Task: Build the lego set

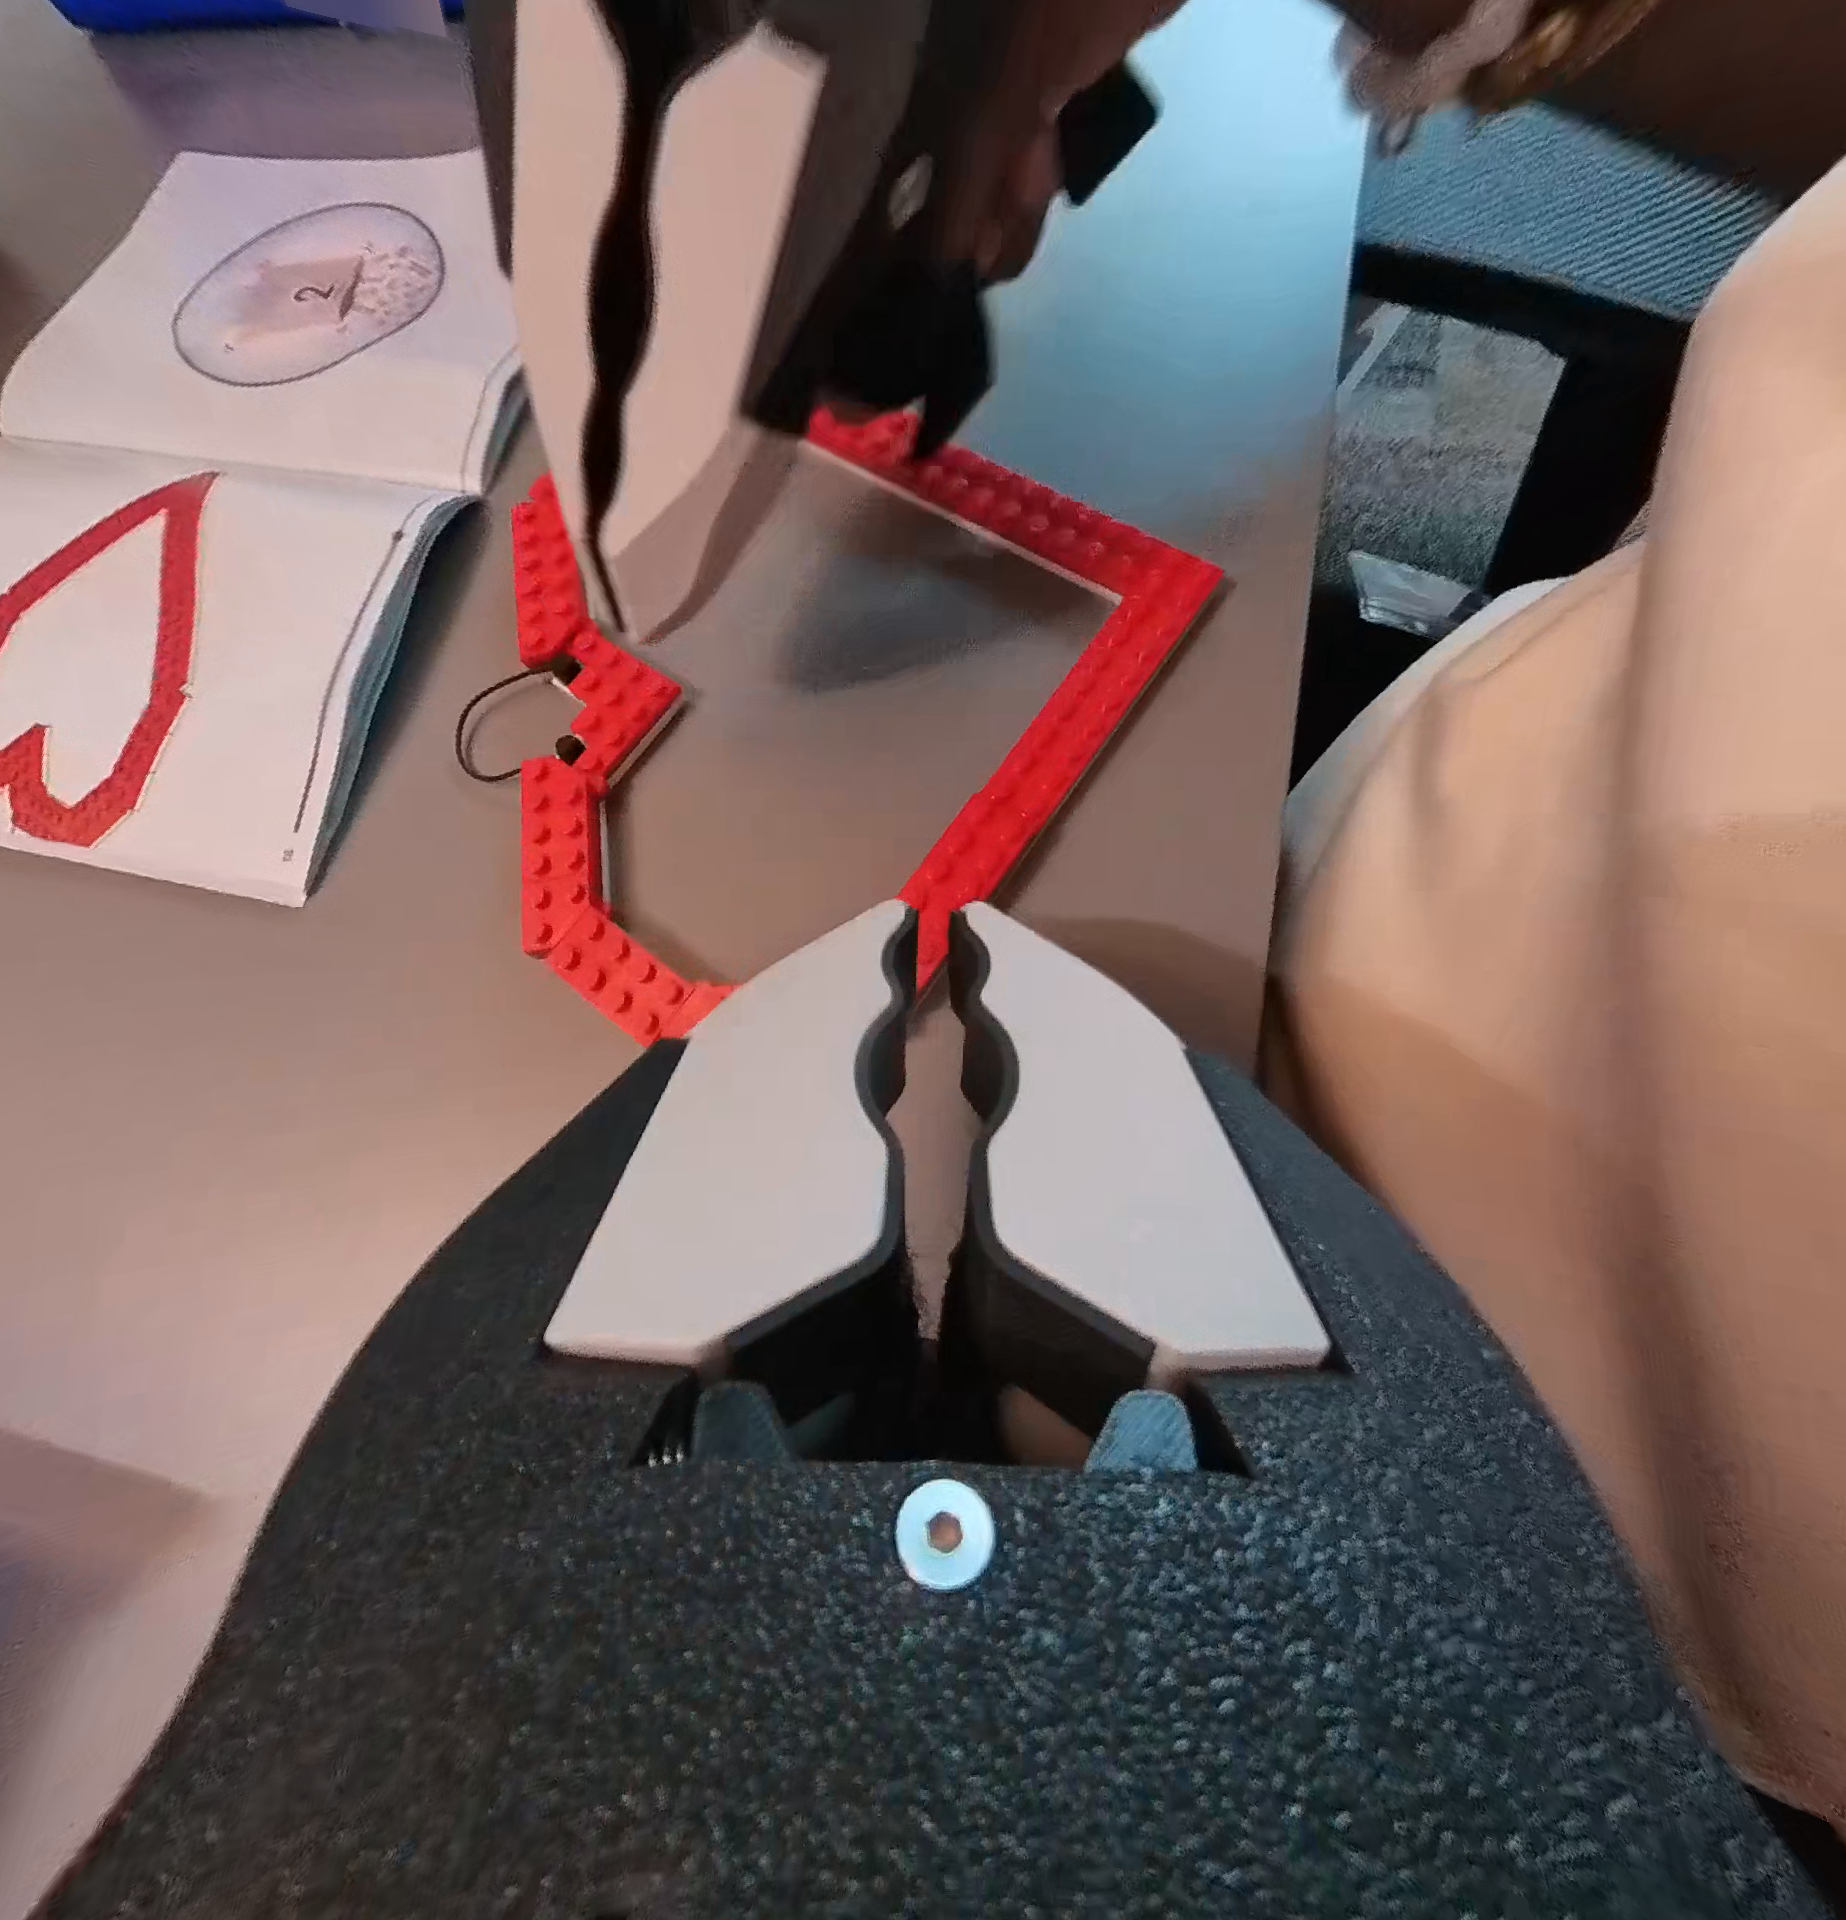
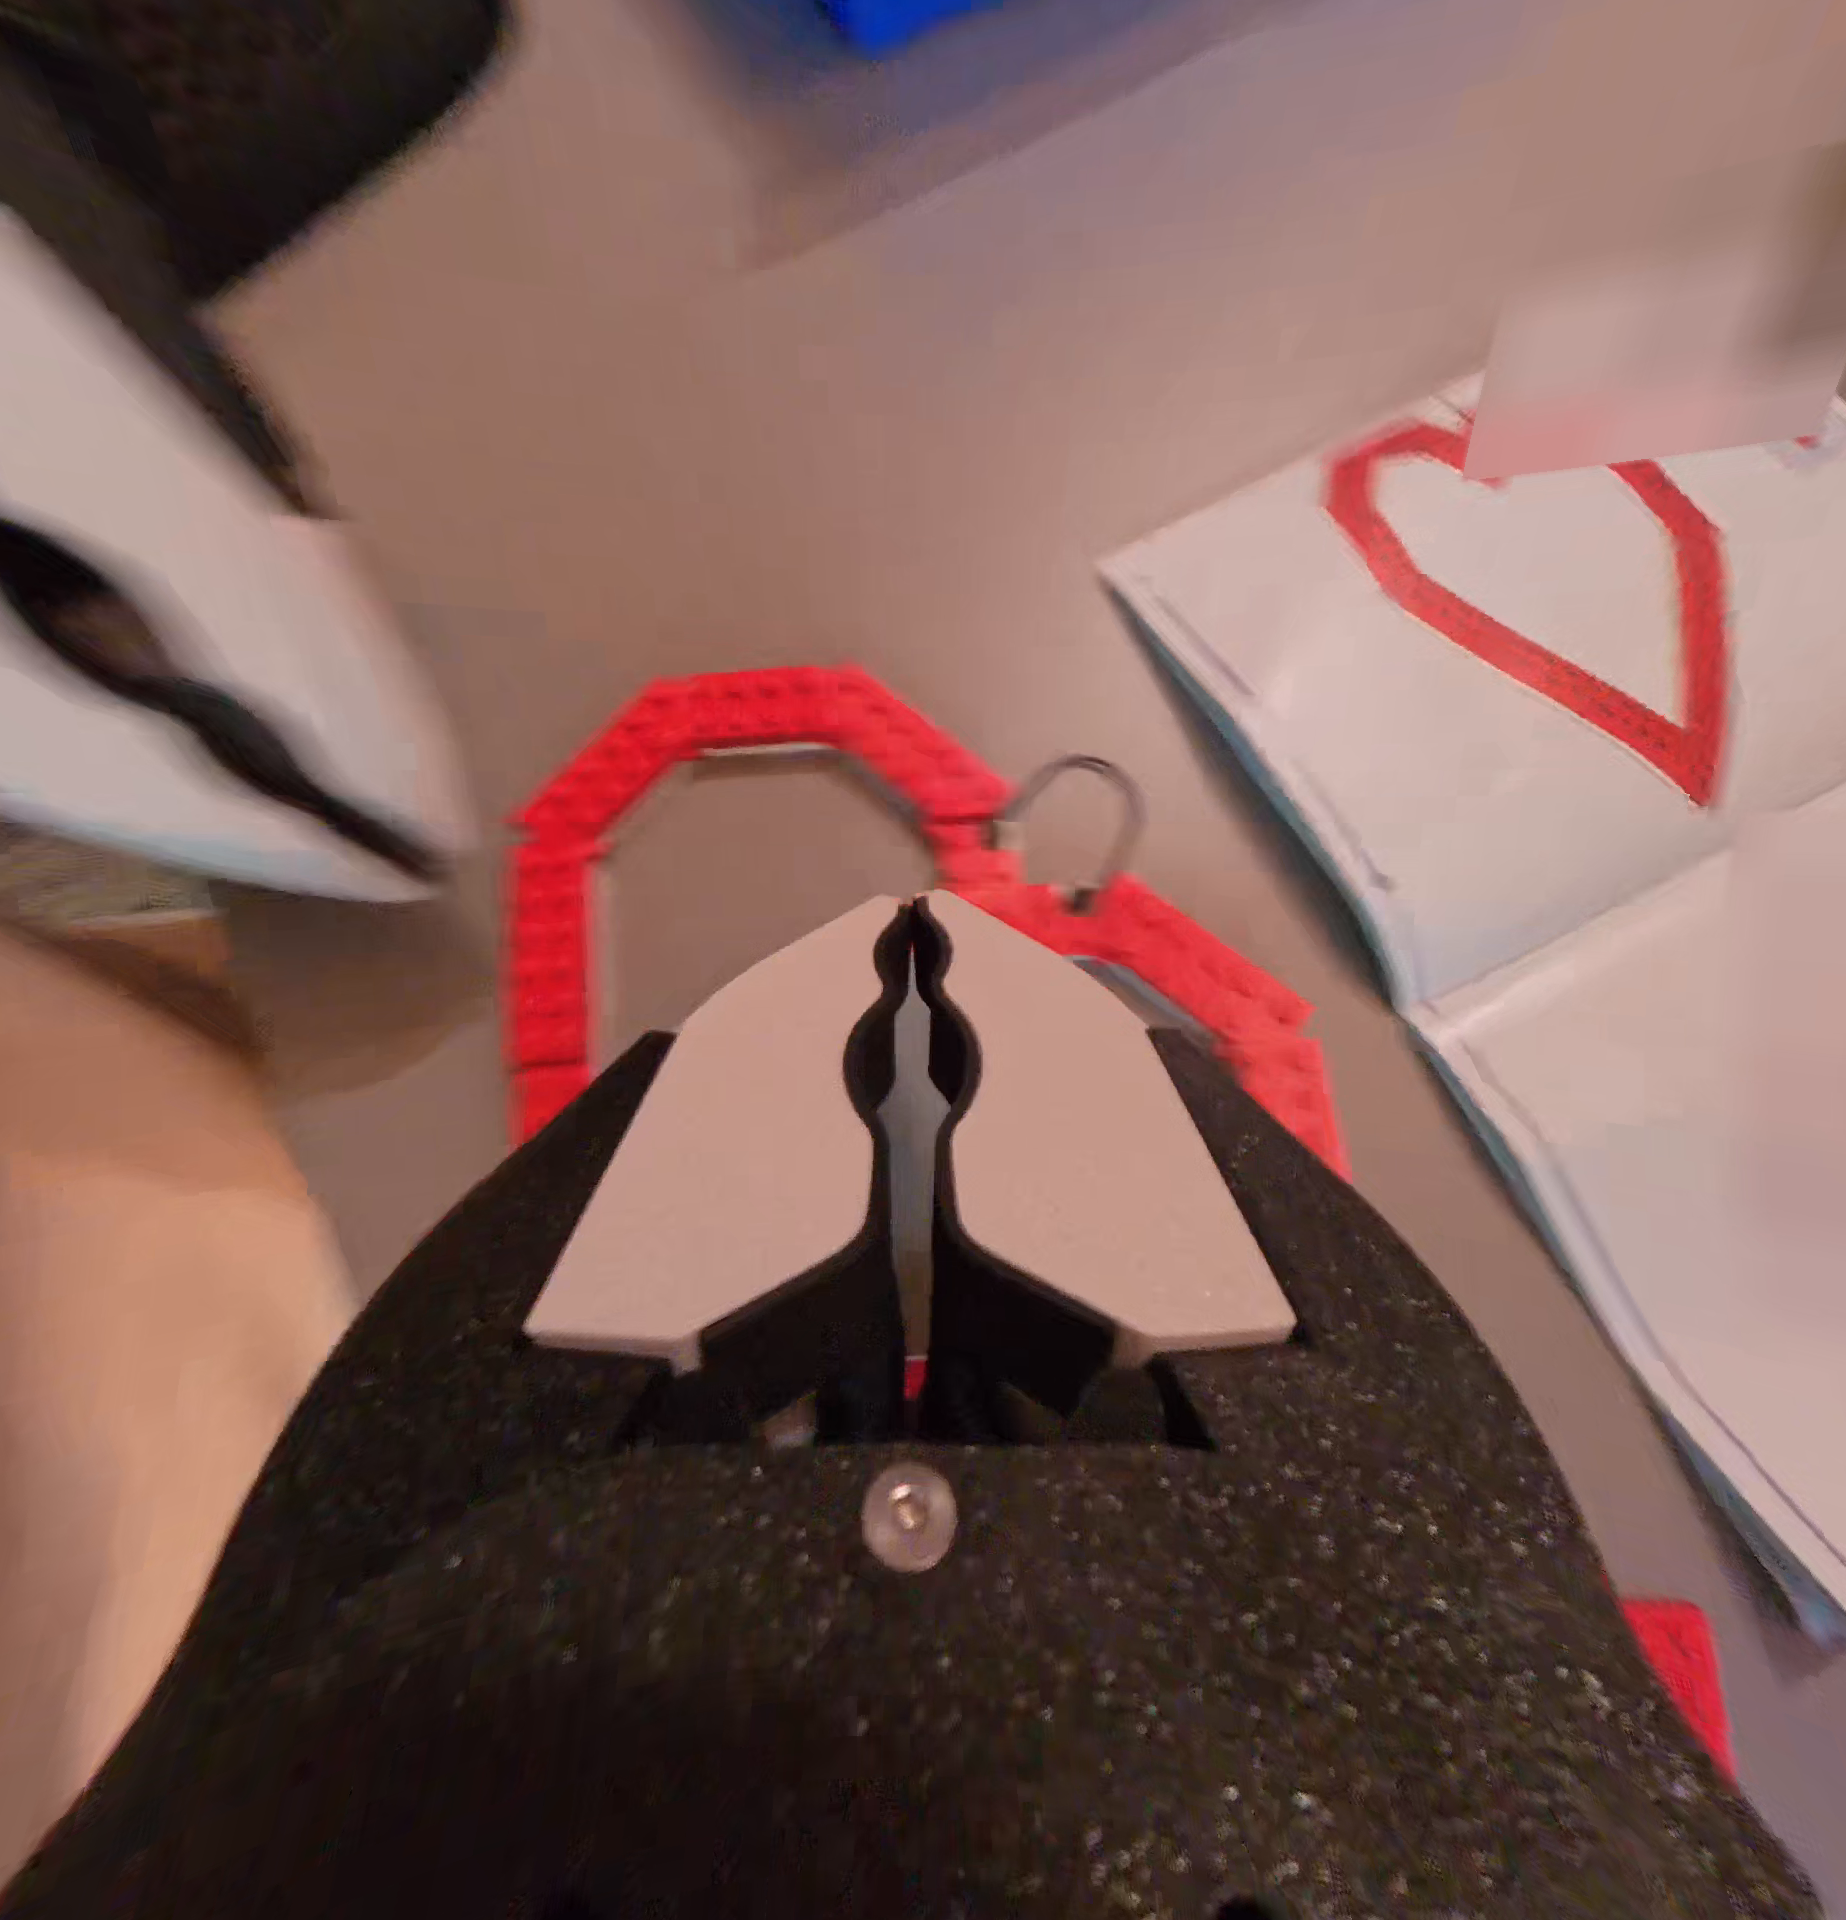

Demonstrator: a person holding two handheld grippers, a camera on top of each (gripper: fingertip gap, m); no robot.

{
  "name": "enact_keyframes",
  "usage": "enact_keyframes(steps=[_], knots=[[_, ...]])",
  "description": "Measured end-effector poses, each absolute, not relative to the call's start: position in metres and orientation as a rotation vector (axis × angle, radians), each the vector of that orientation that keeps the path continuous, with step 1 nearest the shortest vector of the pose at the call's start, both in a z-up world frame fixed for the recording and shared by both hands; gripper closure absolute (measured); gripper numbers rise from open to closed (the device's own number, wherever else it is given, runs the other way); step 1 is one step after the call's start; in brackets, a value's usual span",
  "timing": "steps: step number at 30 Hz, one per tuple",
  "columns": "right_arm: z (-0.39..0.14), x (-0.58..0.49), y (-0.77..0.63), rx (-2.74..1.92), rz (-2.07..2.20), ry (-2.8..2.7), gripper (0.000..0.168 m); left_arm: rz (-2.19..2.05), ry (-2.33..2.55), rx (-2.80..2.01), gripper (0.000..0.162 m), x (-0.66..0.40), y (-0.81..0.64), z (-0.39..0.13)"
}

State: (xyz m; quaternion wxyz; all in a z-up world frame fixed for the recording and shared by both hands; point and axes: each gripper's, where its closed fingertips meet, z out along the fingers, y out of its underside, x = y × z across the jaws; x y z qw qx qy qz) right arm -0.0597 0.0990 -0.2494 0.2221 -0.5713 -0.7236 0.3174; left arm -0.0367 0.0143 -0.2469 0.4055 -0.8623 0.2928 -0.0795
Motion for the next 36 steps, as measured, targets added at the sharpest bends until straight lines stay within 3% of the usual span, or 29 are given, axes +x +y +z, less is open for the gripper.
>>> enact_keyframes(steps=[3,17,19,21,27,33,36], knots=[[-0.236,-0.034,0.053,-1.464,1.046,-2.094,0.168,-0.119,0.745,-2.196,0.158,-0.036,0.024,-0.256],[-0.269,-0.038,0.038,-1.468,0.884,-2.023,0.168,-0.121,0.609,-2.259,0.162,-0.046,0.038,-0.267],[-0.262,-0.031,0.047,-1.459,0.903,-1.977,0.156,-0.162,0.601,-2.266,0.162,-0.046,0.038,-0.267],[-0.252,-0.007,0.074,-1.536,0.897,-1.894,0.133,-0.18,0.598,-2.264,0.162,-0.046,0.038,-0.267],[-0.255,0.101,0.206,-1.982,0.608,-1.503,0.136,-0.324,0.484,-2.155,0.158,-0.048,0.042,-0.251],[-0.28,0.078,0.206,-2.094,0.458,-1.503,0.122,-0.163,0.295,-2.002,0.156,-0.084,0.053,-0.215],[-0.28,0.073,0.214,-2.113,0.422,-1.428,0.147,-0.132,0.36,-2.026,0.155,-0.084,0.047,-0.216]])
